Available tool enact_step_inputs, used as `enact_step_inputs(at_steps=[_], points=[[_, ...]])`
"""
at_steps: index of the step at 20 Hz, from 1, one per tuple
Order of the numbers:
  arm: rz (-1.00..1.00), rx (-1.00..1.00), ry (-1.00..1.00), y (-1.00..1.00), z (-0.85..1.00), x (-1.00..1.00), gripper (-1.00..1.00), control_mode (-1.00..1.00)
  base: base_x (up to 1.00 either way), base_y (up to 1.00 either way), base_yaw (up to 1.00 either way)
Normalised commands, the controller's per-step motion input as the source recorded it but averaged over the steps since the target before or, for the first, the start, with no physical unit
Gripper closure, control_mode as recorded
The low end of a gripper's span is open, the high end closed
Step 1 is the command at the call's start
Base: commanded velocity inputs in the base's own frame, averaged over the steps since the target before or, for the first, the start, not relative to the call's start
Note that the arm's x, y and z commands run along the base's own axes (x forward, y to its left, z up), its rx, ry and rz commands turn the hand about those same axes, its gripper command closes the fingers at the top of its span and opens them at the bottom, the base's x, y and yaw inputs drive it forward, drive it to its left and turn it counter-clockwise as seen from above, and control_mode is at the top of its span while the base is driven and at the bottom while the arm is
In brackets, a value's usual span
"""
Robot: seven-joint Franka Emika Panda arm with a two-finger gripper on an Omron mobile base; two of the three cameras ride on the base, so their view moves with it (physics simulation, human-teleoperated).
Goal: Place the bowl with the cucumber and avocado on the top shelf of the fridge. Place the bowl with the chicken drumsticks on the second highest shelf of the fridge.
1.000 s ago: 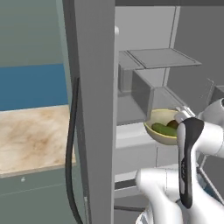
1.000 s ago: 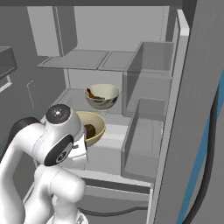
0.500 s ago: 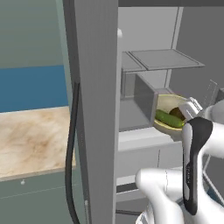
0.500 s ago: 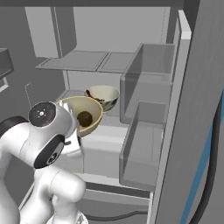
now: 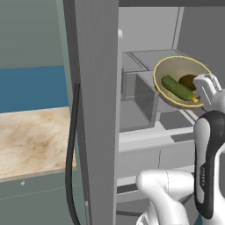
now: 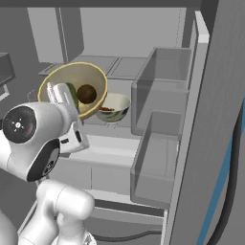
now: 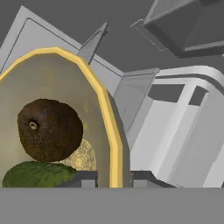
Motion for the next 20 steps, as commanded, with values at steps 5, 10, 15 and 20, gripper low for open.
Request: enact_step_inputs(at_steps=[5, 10, 15, 20], points=[[-0.05, 0.00, -0.06, 0.00, 0.93, 0.73, 1.00, -1.00, 0.00, 0.00, 0.00], [0.00, 0.00, 0.25, -0.03, 0.16, 1.00, 1.00, -1.00, 0.00, 0.00, 0.00], [0.00, 0.00, 0.18, 0.00, 0.03, 1.00, 1.00, -1.00, 0.00, 0.00, 0.00], [-0.04, 0.00, 0.03, 0.00, -0.01, 1.00, 1.00, -1.00, 0.00, 0.00, 0.00]])
